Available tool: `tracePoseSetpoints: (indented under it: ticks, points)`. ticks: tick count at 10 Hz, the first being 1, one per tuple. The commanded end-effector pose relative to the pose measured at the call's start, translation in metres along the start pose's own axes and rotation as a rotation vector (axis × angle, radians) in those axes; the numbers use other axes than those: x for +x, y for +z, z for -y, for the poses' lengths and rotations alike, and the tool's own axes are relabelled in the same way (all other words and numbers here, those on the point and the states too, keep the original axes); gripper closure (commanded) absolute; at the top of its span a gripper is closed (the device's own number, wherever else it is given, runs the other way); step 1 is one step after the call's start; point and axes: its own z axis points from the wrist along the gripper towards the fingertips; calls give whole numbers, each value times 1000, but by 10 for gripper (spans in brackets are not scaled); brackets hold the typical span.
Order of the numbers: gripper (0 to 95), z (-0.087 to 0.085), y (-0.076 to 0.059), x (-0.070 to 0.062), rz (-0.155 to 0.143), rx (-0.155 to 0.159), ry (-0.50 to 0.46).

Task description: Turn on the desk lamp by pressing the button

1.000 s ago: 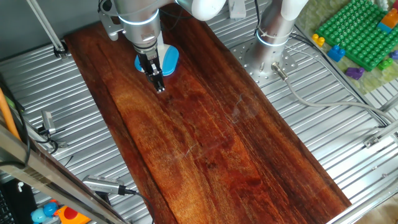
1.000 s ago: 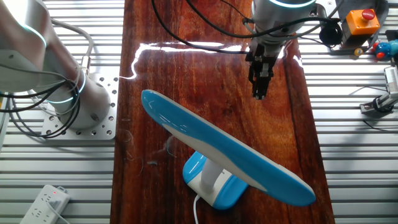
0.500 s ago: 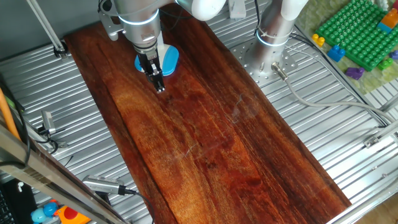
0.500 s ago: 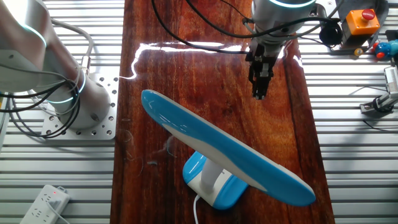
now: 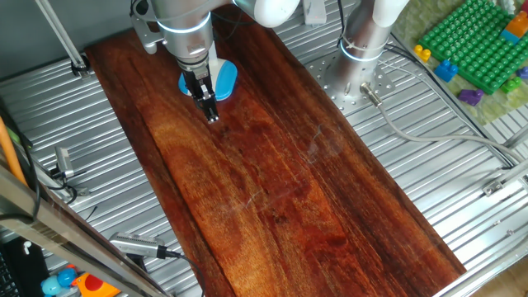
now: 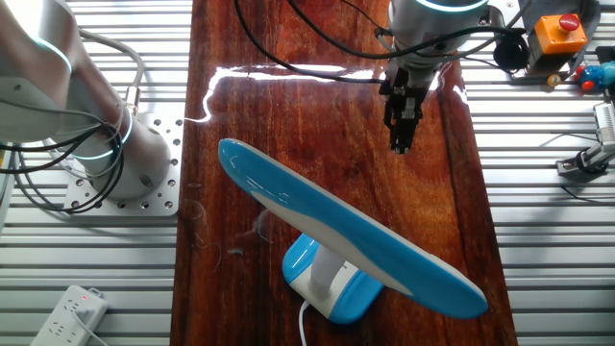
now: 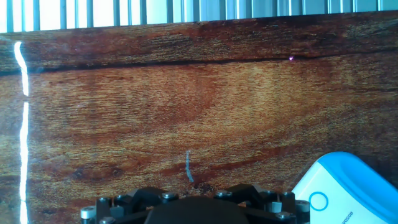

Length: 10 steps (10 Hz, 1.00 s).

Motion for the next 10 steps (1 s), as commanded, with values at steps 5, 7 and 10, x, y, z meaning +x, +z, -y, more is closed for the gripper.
tracePoseSetpoints:
  ticks: [5, 7, 10]
  points:
    - [570, 0, 0, 0, 12, 25, -312]
    - [570, 0, 0, 1, 12, 25, -313]
    - [570, 0, 0, 1, 12, 23, -314]
